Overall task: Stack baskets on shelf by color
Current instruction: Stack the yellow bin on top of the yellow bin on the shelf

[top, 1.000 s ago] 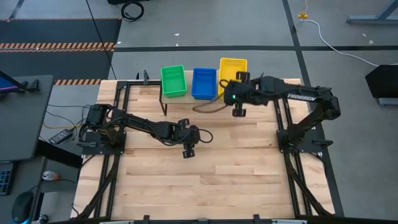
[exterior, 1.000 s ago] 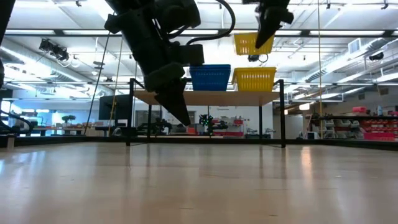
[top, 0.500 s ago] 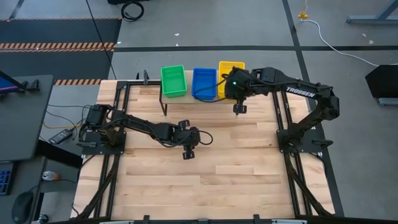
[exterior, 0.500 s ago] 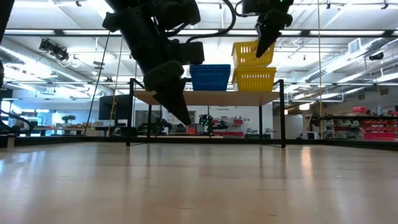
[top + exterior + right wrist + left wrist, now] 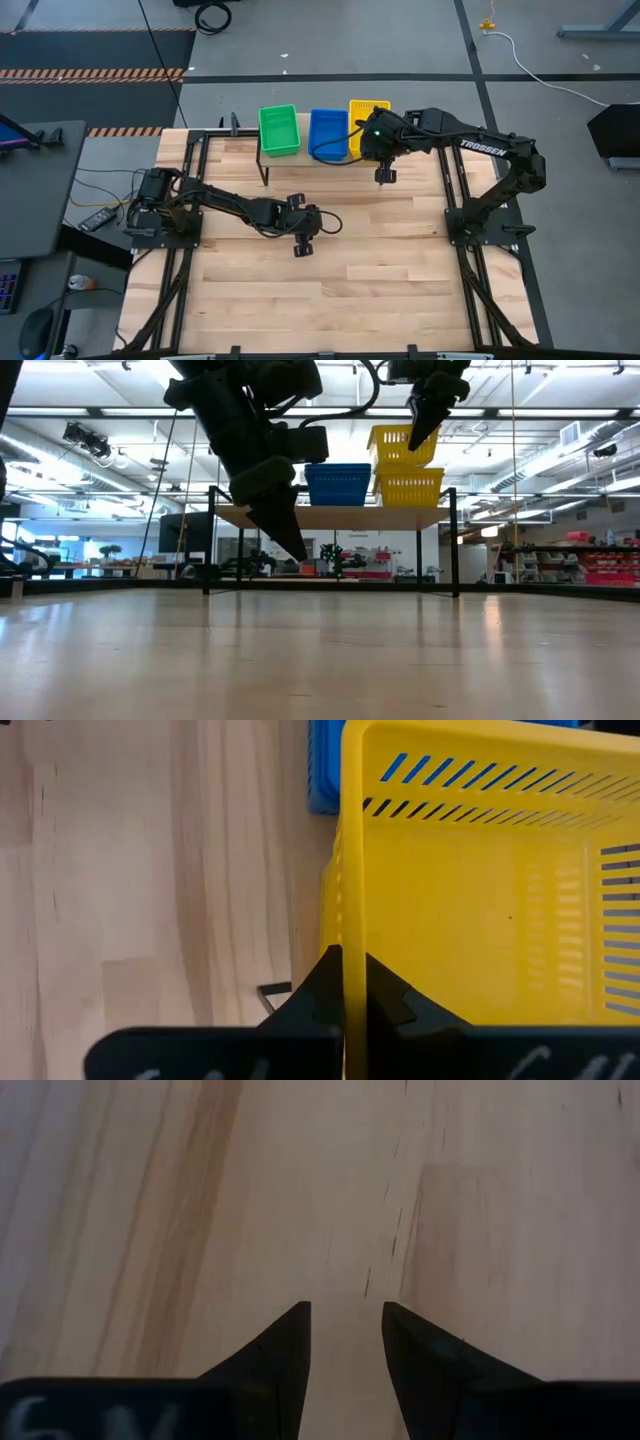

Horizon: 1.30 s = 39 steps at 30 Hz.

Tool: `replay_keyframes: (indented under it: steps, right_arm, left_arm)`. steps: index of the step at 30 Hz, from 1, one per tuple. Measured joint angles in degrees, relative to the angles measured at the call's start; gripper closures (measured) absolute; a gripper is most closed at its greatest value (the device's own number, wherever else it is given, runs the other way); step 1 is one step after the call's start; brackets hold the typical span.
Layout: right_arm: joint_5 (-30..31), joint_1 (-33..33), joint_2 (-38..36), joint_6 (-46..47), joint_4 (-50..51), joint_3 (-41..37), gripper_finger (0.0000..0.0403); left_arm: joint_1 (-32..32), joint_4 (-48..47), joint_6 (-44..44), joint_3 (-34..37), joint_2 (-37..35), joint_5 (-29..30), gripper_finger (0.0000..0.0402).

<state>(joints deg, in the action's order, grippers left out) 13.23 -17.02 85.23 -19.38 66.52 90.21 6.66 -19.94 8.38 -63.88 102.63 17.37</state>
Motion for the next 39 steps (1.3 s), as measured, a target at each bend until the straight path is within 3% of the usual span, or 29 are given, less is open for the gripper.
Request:
replay_keyframes:
  steps: [11,21,39]
  right_arm:
    - [-0.2,-1.1,0.0,-2.0,0.0,0.0,0.0392]
    - [-4.1,-3.2,0.0,-1.8,0.0,0.0,0.0391]
    - [-4.0,-3.5,0.0,-1.7,-2.3,-2.8,0.0391]
  left_arm:
    - [0.0,0.0,0.0,0.0,0.0,0.0,0.0269]
    - [0.0,0.0,0.0,0.0,0.0,0.0,0.0269]
    - [0.1,0.0,0.4,0.0,0.0,0.0,0.0269]
